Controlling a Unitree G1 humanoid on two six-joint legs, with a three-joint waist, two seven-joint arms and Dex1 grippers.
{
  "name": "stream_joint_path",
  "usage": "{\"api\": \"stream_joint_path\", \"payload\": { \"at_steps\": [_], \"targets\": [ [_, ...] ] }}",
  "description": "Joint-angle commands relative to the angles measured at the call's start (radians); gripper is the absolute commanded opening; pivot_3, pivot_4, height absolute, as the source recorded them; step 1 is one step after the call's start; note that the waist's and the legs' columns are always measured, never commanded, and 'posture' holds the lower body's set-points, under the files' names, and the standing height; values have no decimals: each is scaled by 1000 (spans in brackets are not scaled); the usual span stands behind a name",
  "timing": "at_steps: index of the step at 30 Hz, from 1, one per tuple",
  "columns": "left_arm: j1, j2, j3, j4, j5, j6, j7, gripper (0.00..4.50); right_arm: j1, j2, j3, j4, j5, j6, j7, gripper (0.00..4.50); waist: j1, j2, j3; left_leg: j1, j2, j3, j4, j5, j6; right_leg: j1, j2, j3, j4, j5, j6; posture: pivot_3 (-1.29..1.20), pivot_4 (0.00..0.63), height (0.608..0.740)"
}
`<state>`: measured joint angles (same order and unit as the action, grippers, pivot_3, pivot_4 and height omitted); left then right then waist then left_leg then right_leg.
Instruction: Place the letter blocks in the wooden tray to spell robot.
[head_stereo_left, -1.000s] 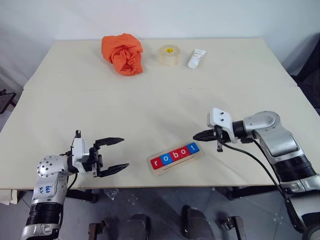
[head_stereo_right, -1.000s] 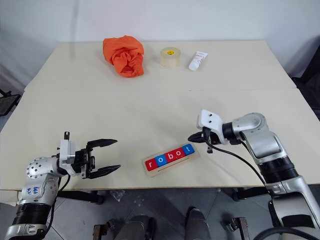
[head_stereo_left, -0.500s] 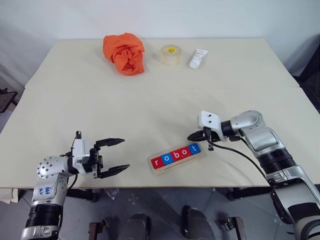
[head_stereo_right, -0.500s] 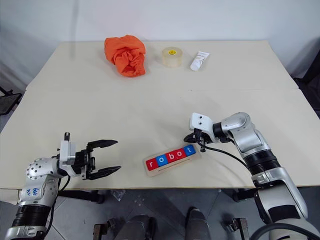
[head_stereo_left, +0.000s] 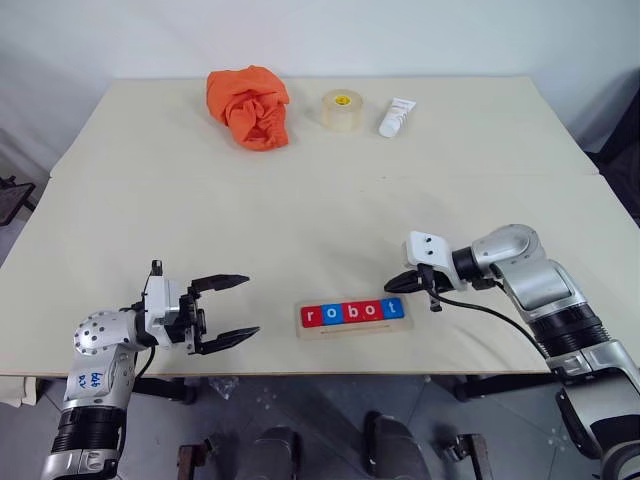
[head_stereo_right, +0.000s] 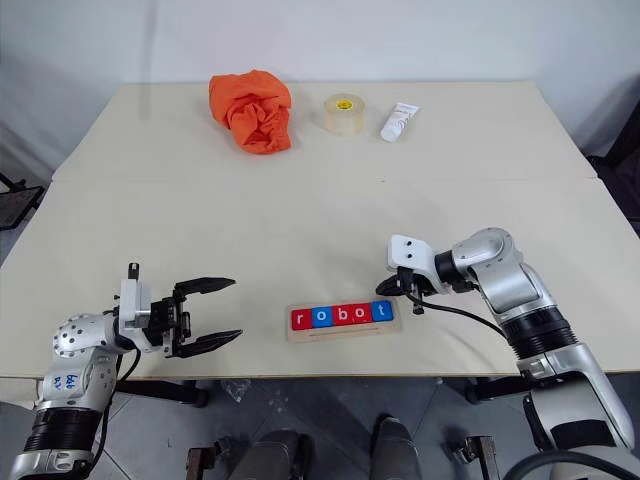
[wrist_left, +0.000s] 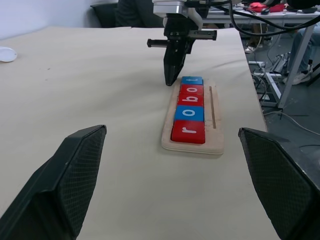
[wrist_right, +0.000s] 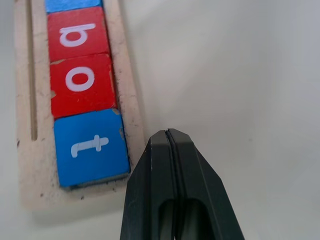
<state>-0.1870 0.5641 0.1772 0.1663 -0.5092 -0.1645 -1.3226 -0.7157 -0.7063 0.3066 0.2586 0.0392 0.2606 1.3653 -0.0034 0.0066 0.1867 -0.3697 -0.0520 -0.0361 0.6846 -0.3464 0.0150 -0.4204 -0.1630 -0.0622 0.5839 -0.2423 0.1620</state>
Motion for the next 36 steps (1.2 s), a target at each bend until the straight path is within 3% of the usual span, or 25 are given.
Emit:
{"api": "stream_joint_path", "payload": {
  "at_steps": [1, 11, 15, 18, 24, 29, 36],
  "targets": [
    [-9, 3, 4, -4, -8, -9, -2, 4500, 20, -34, -20, -49, 25, 13, 34, 8, 0, 0, 0, 0, 0, 0, 0, 0, 0, 0, 0, 0, 0, 0, 0, 0, 150, 740],
    [-27, -1, 3, 10, -4, -9, 4, 4500, 13, -25, -55, -42, 32, 2, -30, 8, 0, 0, 0, 0, 0, 0, 0, 0, 0, 0, 0, 0, 0, 0, 0, 0, 150, 740],
    [-32, 6, 7, 1, 2, 30, 46, 4500, 25, -41, -148, -49, 103, -49, -45, 8, 1, 0, 0, 0, 0, 0, 0, 0, 0, 0, 0, 0, 0, 0, 0, 0, 150, 740],
    [-46, 10, 19, 4, 21, 58, 114, 4500, 84, -81, -226, -68, 210, -26, 45, 593, 4, 0, 0, 0, 0, 0, 0, 0, 0, 0, 0, 0, 0, 0, 0, 0, 150, 740],
    [-47, 24, 35, -8, 6, 88, 139, 4500, 233, -146, -366, -27, 359, -167, 225, 2631, 8, 0, 0, 0, -1, -1, 0, -1, 1, 1, 0, -1, -1, 0, 0, 0, 150, 740],
    [-60, 46, 57, 23, -14, 91, 91, 4500, 289, -204, -395, 60, 417, -269, 249, 4323, 0, 0, 0, 2, 1, 3, 0, 0, 0, 1, 0, 0, 0, 0, 0, 0, 150, 740],
    [-53, 102, 75, 90, -16, 76, -3, 4500, 328, -265, -370, 170, 469, -368, 249, 4419, -1, 0, 0, 3, 2, 7, 0, 0, 0, 1, 0, 0, 0, 0, 1, 0, 150, 740]
  ]
}}
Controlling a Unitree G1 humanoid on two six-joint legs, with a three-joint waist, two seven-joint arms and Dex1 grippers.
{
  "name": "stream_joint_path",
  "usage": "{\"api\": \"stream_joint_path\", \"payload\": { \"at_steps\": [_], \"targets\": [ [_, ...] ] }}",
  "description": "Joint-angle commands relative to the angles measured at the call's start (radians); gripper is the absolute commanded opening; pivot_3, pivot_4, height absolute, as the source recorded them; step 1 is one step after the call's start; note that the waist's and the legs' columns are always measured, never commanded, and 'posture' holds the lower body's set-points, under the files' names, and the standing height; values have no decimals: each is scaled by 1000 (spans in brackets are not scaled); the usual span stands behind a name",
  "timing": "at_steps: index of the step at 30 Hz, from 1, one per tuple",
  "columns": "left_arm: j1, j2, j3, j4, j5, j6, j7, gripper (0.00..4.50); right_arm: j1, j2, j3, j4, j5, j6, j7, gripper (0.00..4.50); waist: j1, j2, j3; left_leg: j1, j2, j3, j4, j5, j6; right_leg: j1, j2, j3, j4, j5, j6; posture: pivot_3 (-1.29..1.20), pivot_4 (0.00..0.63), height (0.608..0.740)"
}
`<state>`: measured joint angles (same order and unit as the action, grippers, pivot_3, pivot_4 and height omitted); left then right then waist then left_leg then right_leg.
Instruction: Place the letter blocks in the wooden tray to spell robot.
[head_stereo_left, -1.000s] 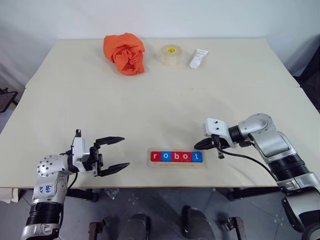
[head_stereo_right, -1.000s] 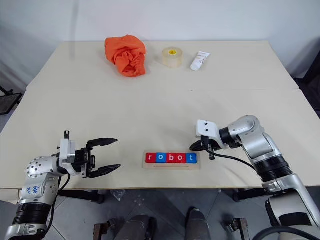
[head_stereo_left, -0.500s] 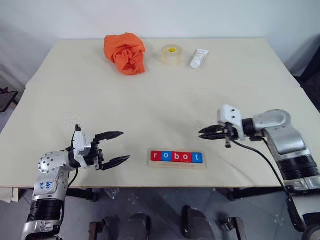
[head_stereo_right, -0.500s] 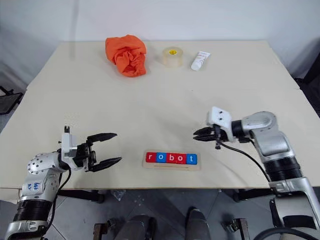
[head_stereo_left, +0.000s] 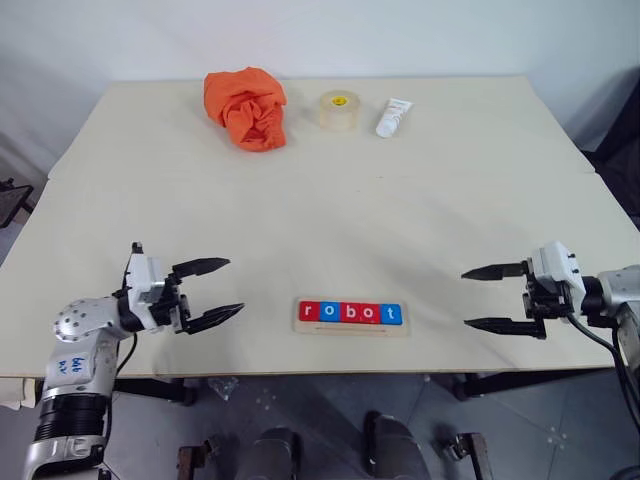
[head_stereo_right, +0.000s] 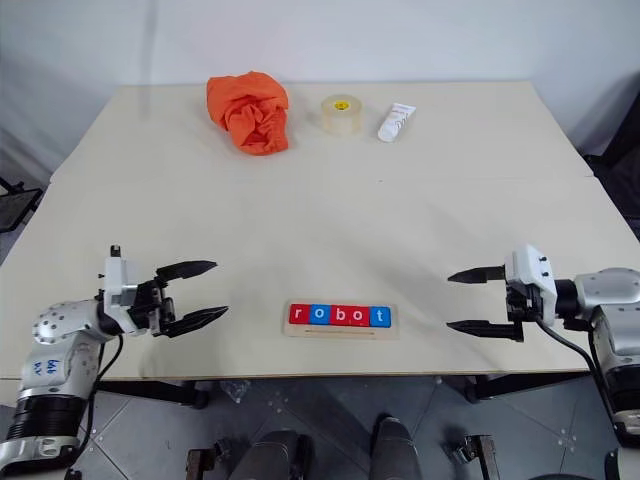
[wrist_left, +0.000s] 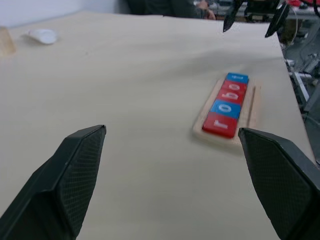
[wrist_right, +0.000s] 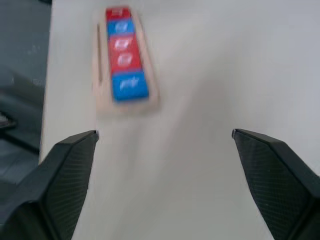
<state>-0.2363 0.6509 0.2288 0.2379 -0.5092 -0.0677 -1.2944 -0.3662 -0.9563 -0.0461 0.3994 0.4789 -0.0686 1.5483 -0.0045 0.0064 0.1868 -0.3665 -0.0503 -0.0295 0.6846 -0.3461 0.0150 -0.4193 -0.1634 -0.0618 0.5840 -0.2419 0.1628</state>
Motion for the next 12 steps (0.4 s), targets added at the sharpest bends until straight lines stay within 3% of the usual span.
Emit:
{"api": "stream_joint_path", "payload": {
  "at_steps": [1, 12],
  "targets": [
    [-7, 16, 26, 24, -17, -21, -33, 4500, -27, -16, -15, 40, 30, -47, 66, 4419, 0, 0, 0, 1, 0, 1, 0, 0, 0, 0, 0, 0, 0, 0, 0, 0, 150, 740],
    [-35, -26, 49, 25, -47, -58, -33, 4500, -95, -27, 13, 99, 82, -50, 66, 4419, 3, 0, 0, 0, 6, 1, 0, 0, 0, 0, 0, -1, 0, 0, 0, 0, 150, 740]
  ]
}}
